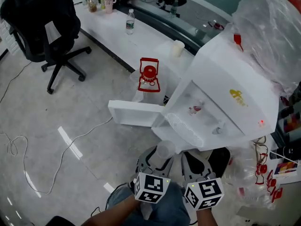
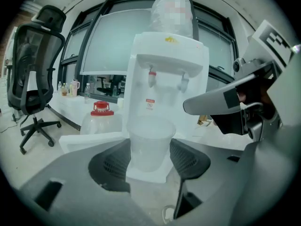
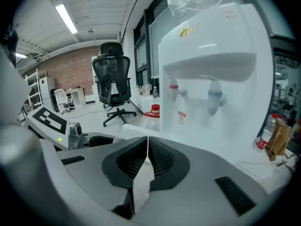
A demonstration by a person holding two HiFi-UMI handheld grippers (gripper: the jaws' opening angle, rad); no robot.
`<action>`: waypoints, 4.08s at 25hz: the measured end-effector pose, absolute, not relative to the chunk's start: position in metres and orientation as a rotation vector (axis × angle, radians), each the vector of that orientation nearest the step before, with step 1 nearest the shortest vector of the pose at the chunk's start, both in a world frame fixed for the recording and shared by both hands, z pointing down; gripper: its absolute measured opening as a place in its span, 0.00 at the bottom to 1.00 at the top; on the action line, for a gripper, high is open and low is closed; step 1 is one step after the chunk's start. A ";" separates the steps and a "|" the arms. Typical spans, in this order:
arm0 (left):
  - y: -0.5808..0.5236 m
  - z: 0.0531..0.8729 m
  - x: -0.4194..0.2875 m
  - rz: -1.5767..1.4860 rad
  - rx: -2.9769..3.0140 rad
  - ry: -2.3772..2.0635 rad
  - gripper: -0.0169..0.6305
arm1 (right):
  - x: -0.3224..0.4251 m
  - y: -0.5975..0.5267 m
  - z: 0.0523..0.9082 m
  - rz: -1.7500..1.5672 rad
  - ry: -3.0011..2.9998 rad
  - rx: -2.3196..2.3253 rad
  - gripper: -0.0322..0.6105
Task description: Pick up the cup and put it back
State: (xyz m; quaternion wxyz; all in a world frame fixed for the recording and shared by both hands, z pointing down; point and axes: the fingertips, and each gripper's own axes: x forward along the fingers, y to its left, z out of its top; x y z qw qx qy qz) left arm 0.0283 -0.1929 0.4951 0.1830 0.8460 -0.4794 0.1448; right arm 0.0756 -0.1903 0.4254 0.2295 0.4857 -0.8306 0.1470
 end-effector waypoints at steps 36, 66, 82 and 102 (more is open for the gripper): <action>-0.331 0.800 0.130 0.396 2.657 -1.128 0.43 | 0.131 -0.271 0.678 0.296 -2.269 1.444 0.09; -0.390 0.907 0.180 0.494 2.695 -1.220 0.43 | 0.150 -0.279 0.737 0.296 -2.194 1.537 0.09; -0.385 0.911 0.184 0.504 2.714 -1.175 0.48 | 0.150 -0.279 0.741 0.341 -2.202 1.543 0.09; -0.345 0.845 0.112 0.403 2.711 -1.193 0.33 | 0.106 -0.289 0.728 0.304 -2.275 1.481 0.09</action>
